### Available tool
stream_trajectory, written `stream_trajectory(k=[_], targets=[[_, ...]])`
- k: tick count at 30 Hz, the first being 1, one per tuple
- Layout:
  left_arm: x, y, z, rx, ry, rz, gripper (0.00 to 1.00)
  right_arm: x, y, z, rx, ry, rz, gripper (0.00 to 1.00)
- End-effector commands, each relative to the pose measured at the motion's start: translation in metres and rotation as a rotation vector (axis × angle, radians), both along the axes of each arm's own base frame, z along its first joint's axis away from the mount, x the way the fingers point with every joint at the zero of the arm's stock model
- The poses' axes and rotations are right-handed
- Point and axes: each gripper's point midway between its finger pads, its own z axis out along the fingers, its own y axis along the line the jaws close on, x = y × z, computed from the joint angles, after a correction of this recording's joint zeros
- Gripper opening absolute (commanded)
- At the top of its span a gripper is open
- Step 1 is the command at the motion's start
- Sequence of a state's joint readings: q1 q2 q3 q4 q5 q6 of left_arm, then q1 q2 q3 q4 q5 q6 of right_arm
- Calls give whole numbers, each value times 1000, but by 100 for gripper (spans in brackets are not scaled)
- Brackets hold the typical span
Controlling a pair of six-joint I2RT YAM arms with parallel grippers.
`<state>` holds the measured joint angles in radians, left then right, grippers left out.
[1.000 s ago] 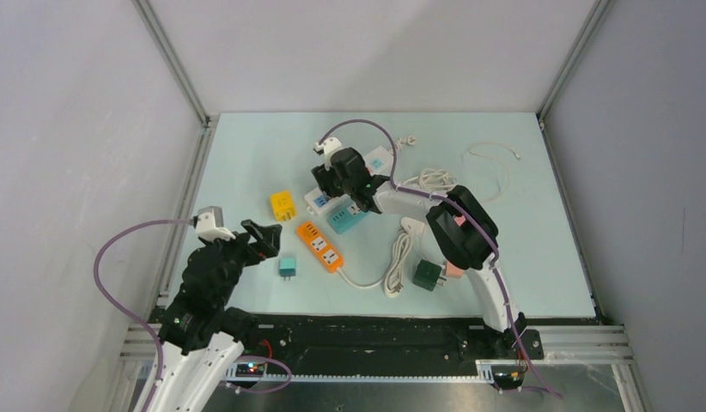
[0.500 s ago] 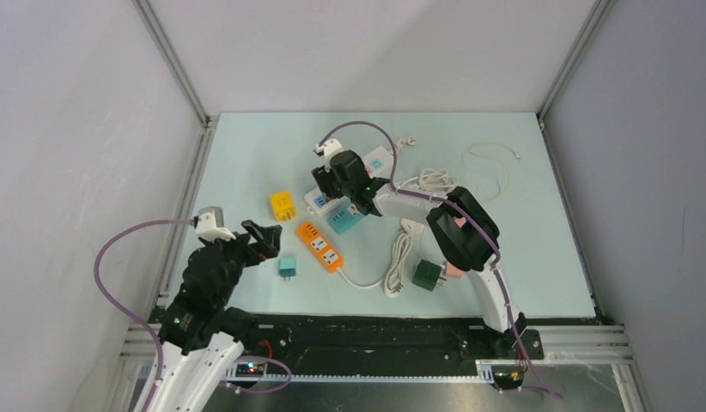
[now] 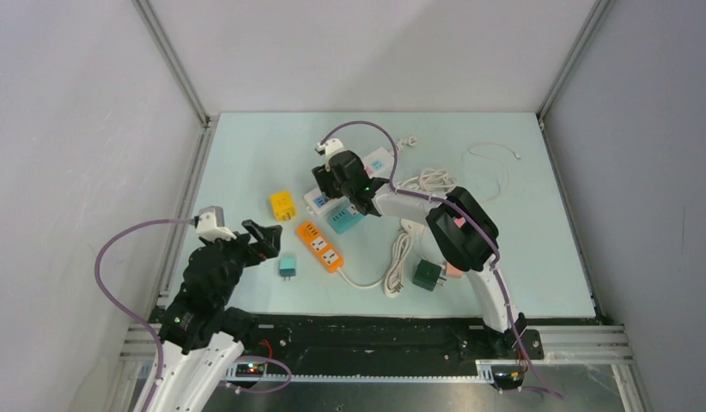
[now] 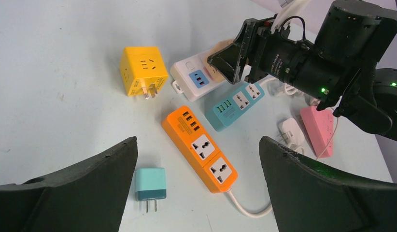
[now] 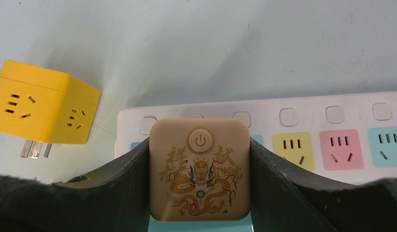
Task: Insert the plug
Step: Insert the plug into the socket.
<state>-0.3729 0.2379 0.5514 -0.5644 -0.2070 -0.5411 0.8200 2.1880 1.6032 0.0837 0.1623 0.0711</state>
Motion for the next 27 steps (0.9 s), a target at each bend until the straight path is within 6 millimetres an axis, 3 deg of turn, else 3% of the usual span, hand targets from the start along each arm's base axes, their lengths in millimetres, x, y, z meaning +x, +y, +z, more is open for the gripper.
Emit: stream_trajectory(k=[1,5,16,19,24,27], targets=[[3,2,-2,14,2,8,100,-37,-8,-72,-150,172,18,25],[3,2,-2,14,3,8,100,-41,-10,-82,-228,169,27,27],[1,2,0,7,-11,7,100,-52,-13,-90,-244,174,35,27],[1,2,-1,5,-10,8,100,-53,-12,-84,-182,170,-2,37],[1,2,-1,6,-8,10,100,-50,-5,-74,-153,161,-17,43],[1,2,-1,5,-8,9,100,-45,-2,-56,-128,139,-20,58]])
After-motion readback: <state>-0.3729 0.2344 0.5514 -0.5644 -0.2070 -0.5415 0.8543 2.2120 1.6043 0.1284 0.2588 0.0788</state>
